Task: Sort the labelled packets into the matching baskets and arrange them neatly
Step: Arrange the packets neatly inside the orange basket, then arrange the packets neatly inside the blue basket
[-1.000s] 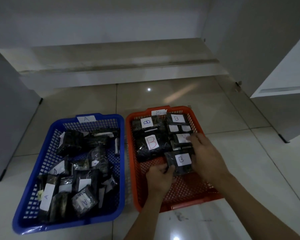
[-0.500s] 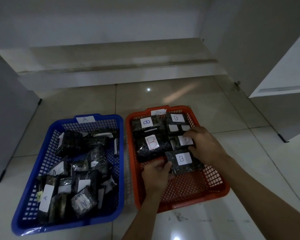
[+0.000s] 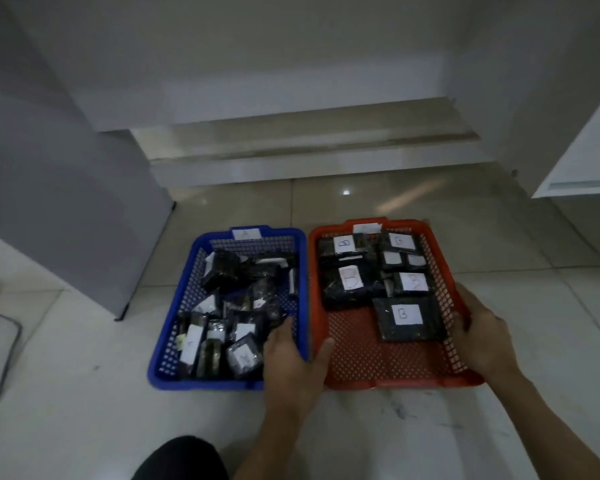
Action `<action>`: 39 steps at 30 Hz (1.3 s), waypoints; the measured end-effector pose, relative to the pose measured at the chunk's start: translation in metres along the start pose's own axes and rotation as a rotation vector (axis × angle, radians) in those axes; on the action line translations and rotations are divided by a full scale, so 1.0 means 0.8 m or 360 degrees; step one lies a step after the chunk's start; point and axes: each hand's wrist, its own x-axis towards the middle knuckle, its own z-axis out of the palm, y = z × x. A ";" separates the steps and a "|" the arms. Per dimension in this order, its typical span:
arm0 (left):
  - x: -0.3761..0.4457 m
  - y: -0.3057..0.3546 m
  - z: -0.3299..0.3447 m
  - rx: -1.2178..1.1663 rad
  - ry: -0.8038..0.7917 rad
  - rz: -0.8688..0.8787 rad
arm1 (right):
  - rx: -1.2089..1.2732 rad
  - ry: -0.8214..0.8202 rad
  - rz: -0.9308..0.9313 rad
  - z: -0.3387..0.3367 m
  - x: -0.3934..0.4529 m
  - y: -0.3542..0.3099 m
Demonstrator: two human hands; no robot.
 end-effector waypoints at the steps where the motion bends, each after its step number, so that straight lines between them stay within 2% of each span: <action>1: 0.004 -0.004 0.003 -0.0034 -0.0074 -0.0015 | 0.0002 0.0014 -0.0013 0.002 -0.003 -0.002; 3: 0.010 -0.008 0.012 -0.0084 -0.0144 -0.0029 | 0.0004 0.0067 -0.0065 0.005 -0.008 -0.006; 7: 0.017 -0.016 0.025 -0.0042 -0.0004 0.0044 | -0.0027 0.0137 -0.0090 0.014 -0.015 -0.011; 11: 0.021 -0.021 0.027 -0.0003 -0.0025 0.0115 | -0.0086 0.0160 -0.0025 0.017 -0.023 -0.023; 14: 0.024 -0.024 0.012 -0.0038 -0.0198 0.0139 | -0.0227 0.0171 0.0031 0.016 -0.031 -0.034; 16: 0.023 -0.026 -0.010 -0.0108 -0.0315 0.0179 | -0.0393 0.0296 0.0112 0.019 -0.040 -0.045; 19: 0.025 -0.034 -0.063 -0.0323 -0.0201 0.0226 | -0.0333 0.0459 -0.0011 0.029 -0.058 -0.089; 21: 0.027 -0.047 -0.100 -0.0465 -0.0033 0.0285 | -0.0189 0.0409 -0.0205 0.046 -0.070 -0.129; 25: 0.040 -0.078 -0.169 -0.0576 0.0237 0.0213 | 0.0172 0.0105 -0.0315 0.097 -0.087 -0.201; 28: 0.052 -0.095 -0.204 -0.0553 0.0292 0.0109 | 0.0341 -0.0085 -0.0462 0.130 -0.098 -0.235; 31: 0.082 -0.103 -0.222 -0.0487 0.0222 0.0071 | 0.0475 -0.0151 -0.0536 0.153 -0.100 -0.256; 34: 0.141 -0.102 -0.231 -0.0382 0.0127 0.0143 | 0.0589 -0.0155 -0.0461 0.173 -0.089 -0.260; 39: 0.256 -0.078 -0.231 0.0241 -0.0238 0.0236 | 0.0702 -0.0136 -0.0358 0.194 -0.072 -0.259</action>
